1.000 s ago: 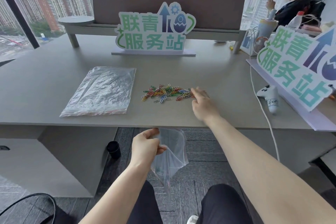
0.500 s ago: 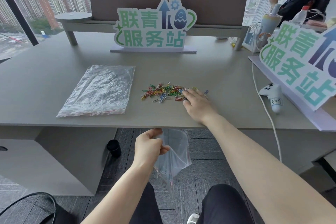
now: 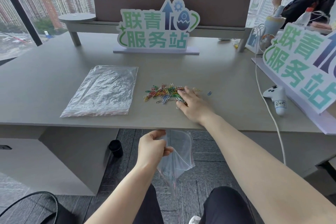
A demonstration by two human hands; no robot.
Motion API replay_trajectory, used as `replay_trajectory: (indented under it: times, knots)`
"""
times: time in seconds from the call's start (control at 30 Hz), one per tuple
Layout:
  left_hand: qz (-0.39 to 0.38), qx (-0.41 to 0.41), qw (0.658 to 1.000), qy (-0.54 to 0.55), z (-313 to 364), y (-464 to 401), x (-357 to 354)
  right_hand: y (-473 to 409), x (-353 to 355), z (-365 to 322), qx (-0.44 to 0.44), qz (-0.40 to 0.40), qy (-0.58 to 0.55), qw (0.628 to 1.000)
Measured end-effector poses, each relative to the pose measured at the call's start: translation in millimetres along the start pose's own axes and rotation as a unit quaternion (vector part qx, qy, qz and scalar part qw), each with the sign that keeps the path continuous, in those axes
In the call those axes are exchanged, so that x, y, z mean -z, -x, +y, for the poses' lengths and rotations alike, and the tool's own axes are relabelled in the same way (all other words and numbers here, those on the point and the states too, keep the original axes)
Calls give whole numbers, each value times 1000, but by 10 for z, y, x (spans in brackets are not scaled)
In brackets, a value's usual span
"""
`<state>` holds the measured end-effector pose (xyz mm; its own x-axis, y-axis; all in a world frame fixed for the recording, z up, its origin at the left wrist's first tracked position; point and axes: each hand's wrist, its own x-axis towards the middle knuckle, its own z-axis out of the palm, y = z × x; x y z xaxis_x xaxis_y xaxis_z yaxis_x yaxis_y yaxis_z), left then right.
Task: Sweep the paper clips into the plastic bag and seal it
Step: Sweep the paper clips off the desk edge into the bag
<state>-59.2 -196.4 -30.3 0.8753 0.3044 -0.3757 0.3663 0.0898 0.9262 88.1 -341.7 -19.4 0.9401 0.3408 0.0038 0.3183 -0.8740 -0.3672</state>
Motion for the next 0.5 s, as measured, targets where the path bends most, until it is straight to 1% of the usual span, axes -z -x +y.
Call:
replay_trajectory:
  times: [0.17,0.5]
  knots:
    - [2,4,1000,3,-22,-32,-4,-17,-81,-26,17,-16,36,999]
    - [-6,-14,1000,-5,-37,-2,-33,310,-196,-265,12,-15,23,1000]
